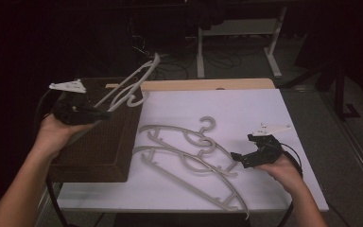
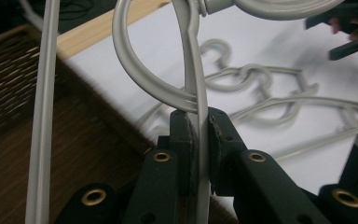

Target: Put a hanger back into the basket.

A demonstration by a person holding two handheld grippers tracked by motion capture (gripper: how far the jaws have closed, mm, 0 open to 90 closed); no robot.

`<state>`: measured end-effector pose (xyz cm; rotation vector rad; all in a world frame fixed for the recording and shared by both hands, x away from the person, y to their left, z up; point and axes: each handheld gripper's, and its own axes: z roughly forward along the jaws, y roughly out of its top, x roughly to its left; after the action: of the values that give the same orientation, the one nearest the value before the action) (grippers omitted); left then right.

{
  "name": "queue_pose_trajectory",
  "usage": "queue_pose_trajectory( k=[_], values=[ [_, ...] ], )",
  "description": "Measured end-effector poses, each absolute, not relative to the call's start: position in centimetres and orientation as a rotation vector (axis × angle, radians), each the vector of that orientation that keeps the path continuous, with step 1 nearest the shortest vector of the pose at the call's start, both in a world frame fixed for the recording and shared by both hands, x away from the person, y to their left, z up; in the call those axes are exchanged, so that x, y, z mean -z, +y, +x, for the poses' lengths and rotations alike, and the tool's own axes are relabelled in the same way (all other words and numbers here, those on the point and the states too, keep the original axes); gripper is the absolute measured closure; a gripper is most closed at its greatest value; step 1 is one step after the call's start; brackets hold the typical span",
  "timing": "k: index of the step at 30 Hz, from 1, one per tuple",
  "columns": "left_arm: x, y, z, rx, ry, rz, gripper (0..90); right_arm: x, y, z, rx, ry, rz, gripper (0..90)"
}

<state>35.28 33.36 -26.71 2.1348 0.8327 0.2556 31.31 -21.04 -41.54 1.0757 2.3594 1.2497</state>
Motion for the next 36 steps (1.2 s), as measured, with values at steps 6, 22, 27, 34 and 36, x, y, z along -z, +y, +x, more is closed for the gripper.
queue_pose_trajectory(
  k=[6, 22, 27, 34, 36],
  values=[
    [28.8, 37.5, 35.4, -0.237, 0.898, 2.125, 81.9, 41.6, -20.9, 31.4, -1.242, 2.363, 1.076, 0.9],
    [33.3, 40.5, 36.1, -0.139, 0.985, 2.213, 81.7, 41.7, -20.8, 31.5, -1.227, 2.37, 1.078, 1.0],
    [34.9, 40.3, 37.0, -0.103, 1.009, 2.267, 81.6, 41.8, -20.8, 31.5, -1.222, 2.371, 1.077, 1.0],
    [36.2, 40.6, 37.5, -0.115, 1.031, 2.275, 70.3, 41.8, -21.0, 31.5, -1.226, 2.368, 1.078, 0.9],
    [35.9, 40.7, 37.4, -0.135, 1.014, 2.246, 61.1, 41.7, -21.0, 31.5, -1.226, 2.366, 1.078, 1.0]
  ],
)
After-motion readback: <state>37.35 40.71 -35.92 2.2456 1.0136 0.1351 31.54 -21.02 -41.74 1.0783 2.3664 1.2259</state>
